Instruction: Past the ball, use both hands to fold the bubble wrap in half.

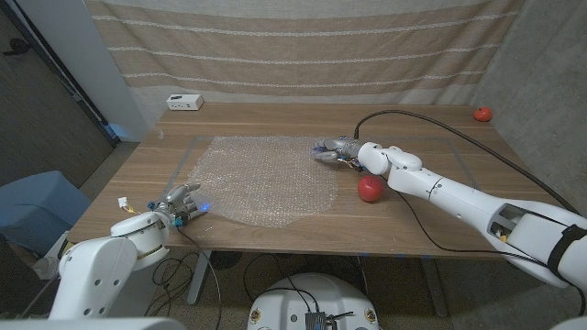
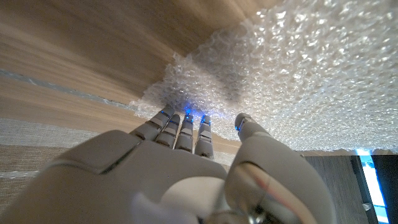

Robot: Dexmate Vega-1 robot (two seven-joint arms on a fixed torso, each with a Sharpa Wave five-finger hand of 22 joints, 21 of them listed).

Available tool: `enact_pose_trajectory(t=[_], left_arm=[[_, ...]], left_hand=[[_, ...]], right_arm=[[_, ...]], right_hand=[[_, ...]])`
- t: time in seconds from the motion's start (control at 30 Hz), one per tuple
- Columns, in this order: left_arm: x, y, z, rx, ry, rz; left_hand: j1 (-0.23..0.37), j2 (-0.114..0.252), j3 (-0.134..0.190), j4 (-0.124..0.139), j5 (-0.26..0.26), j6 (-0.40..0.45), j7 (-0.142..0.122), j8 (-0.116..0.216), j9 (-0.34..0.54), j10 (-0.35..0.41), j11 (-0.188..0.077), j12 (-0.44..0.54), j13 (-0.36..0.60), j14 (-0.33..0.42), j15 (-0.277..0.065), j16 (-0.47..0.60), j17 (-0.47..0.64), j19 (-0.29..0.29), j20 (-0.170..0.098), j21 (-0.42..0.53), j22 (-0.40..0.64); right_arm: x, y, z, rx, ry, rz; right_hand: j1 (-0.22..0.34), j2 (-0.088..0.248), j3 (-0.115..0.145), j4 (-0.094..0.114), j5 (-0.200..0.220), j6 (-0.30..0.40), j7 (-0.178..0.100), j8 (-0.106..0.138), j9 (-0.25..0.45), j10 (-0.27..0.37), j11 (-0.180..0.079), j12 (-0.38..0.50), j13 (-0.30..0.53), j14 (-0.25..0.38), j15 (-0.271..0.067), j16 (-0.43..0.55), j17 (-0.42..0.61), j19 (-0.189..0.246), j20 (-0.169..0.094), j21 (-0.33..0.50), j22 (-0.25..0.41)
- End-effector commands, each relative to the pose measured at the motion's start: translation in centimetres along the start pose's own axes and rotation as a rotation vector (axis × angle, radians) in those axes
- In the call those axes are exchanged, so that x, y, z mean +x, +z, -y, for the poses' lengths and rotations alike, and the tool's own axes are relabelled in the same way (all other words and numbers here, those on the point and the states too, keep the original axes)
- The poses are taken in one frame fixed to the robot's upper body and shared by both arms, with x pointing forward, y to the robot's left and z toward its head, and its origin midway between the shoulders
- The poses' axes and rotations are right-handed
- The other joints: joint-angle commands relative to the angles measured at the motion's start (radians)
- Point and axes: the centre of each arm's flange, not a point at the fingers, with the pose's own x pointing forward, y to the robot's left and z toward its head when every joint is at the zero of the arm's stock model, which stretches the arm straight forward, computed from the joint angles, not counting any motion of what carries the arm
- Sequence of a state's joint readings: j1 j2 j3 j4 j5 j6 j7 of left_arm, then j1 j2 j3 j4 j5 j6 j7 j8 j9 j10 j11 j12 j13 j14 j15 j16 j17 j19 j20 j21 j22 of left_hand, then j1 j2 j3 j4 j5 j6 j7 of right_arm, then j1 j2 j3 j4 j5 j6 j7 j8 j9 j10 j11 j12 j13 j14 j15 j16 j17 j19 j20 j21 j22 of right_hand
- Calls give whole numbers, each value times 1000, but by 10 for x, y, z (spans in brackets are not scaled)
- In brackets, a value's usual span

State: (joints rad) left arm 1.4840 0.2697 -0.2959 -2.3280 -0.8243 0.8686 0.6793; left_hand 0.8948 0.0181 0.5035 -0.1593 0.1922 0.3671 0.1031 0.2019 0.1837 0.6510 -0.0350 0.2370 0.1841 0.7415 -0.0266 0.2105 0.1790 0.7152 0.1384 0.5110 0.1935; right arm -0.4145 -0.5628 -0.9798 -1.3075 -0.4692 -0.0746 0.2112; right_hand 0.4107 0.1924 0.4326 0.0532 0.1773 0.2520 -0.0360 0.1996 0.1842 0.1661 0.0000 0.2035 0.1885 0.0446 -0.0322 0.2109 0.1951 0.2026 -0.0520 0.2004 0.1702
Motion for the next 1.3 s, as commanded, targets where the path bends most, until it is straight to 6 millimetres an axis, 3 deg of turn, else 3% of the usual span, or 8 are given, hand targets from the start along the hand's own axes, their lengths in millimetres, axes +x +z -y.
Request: enact_pose_trajectory(t=[0.03, 0.1, 0.13, 0.17, 0.23, 0.63, 0.87, 1.3], left_arm=[[8, 4, 4, -50, 16, -44], [7, 5, 4, -45, 35, -46], [6, 6, 5, -36, 56, -36], [5, 7, 5, -22, 72, -30], [2, 10, 6, 31, 111, -9], [-16, 34, 25, 409, 320, 260], [-21, 52, 55, 626, 353, 378], [-33, 80, 122, 1050, 333, 630]], left_hand=[[61, 40, 30, -7, 7, 193, 33, 47, 7, 150, -25, 39, 2, 90, -15, 11, -5, 28, -28, 28, 8], [86, 60, 49, -9, 10, 315, 36, 71, 9, 242, -29, 62, 2, 141, -25, 14, -7, 37, -41, 43, 12], [113, 88, 68, -12, 11, 451, 25, 103, 13, 341, -59, 88, 4, 176, -39, 15, -6, 43, -50, 59, 15], [132, 102, 79, -15, 11, 516, 19, 113, 16, 421, -76, 110, 5, 210, -55, 19, -6, 61, -69, 77, 17], [143, 121, 91, -11, 10, 553, 33, 113, 20, 474, -83, 124, 7, 258, -83, 28, -4, 68, -87, 93, 20], [149, 159, 51, 9, -11, 553, 11, 94, 42, 507, -80, 155, 51, 327, -134, 88, 50, 13, -105, 111, 36], [163, 167, 16, 13, -17, 577, -7, 91, 55, 524, -94, 201, 108, 360, -145, 150, 118, -7, -131, 157, 71], [167, 159, -13, 21, -19, 609, -39, 75, 46, 526, -75, 260, 185, 362, -164, 180, 175, -42, -150, 201, 92]], right_arm=[[-5, 0, 1, 7, -14, 8], [-5, 0, 2, 6, -17, 7], [-6, 0, 2, 8, -18, 7], [-6, -1, 2, 9, -18, 6], [-7, -1, 2, 13, -17, 4], [-9, 0, 1, 14, -18, 2], [-10, 0, 1, 12, -20, 1], [-12, -3, 0, 20, -20, -5]], right_hand=[[-2, -1, 9, 1, 3, 9, 2, 2, 5, 9, -1, 0, 1, 8, -20, 3, 1, 22, 1, 7, 5], [-2, -1, 9, 1, 3, 9, 3, 2, 5, 9, -1, 0, 1, 9, -20, 3, 1, 23, 1, 7, 5], [-2, -1, 9, 1, 3, 9, 3, 2, 5, 9, 0, 0, 1, 8, -20, 3, 0, 22, 0, 7, 5], [-2, -2, 9, 1, 3, 9, 3, 1, 5, 9, 0, 0, 1, 9, -19, 3, 0, 23, -1, 7, 5], [-1, -2, 10, 1, 3, 9, 3, 1, 5, 9, -1, -1, 1, 10, -19, 3, 0, 24, -2, 7, 5], [-1, -2, 11, 0, 3, 11, 7, 0, 4, 15, -1, 0, 1, 13, -22, 3, -1, 29, -6, 8, 5], [-1, -2, 12, 0, 3, 12, 8, 0, 4, 16, -3, -1, 1, 14, -22, 3, -1, 31, -7, 8, 5], [0, -3, 13, 0, 3, 13, 8, -1, 4, 17, -2, -1, 1, 15, -23, 2, -2, 32, -7, 7, 5]])
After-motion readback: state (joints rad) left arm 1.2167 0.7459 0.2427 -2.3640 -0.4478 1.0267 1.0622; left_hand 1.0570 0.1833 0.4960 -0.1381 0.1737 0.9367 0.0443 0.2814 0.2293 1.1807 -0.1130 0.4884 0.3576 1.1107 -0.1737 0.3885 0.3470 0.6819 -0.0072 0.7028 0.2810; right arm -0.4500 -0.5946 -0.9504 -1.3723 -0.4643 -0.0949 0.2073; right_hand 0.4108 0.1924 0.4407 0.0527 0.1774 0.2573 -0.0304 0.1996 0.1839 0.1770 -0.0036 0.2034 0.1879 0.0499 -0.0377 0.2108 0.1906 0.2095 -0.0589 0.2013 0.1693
